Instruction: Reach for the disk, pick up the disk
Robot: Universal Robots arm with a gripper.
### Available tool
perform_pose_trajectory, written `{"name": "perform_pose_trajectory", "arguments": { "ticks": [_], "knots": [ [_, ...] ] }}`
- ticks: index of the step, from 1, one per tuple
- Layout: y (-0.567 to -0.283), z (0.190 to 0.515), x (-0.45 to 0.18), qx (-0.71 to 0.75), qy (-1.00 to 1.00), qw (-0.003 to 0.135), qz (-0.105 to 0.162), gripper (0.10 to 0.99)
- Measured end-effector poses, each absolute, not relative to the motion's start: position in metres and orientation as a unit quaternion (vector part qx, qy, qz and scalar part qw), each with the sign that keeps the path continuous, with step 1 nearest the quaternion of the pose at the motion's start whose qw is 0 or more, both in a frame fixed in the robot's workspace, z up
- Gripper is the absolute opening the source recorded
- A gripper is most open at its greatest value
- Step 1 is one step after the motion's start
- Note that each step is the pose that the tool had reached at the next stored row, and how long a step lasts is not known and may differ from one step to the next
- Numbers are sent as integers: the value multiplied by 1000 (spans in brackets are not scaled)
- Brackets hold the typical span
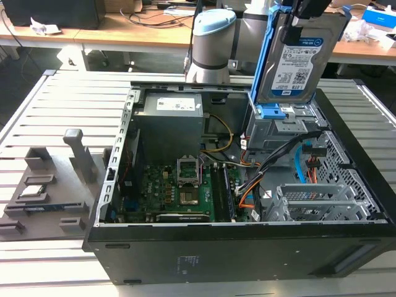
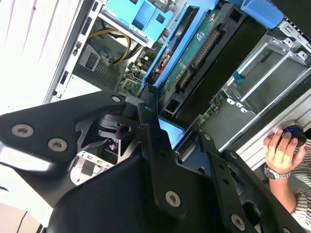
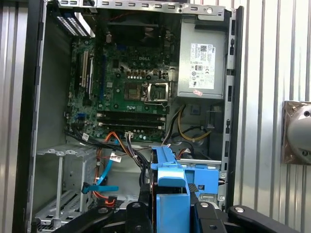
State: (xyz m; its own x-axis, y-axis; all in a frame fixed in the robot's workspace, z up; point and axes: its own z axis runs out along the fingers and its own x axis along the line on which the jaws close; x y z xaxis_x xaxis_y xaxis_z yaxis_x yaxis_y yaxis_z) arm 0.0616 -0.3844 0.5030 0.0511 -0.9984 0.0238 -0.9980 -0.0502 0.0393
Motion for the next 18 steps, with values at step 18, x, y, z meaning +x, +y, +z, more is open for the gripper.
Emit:
{"name": "perform_pose_trajectory", "arguments": {
  "ticks": [18],
  "knots": [
    [-405,503,62,725,-689,22,-5,365]
  ]
}}
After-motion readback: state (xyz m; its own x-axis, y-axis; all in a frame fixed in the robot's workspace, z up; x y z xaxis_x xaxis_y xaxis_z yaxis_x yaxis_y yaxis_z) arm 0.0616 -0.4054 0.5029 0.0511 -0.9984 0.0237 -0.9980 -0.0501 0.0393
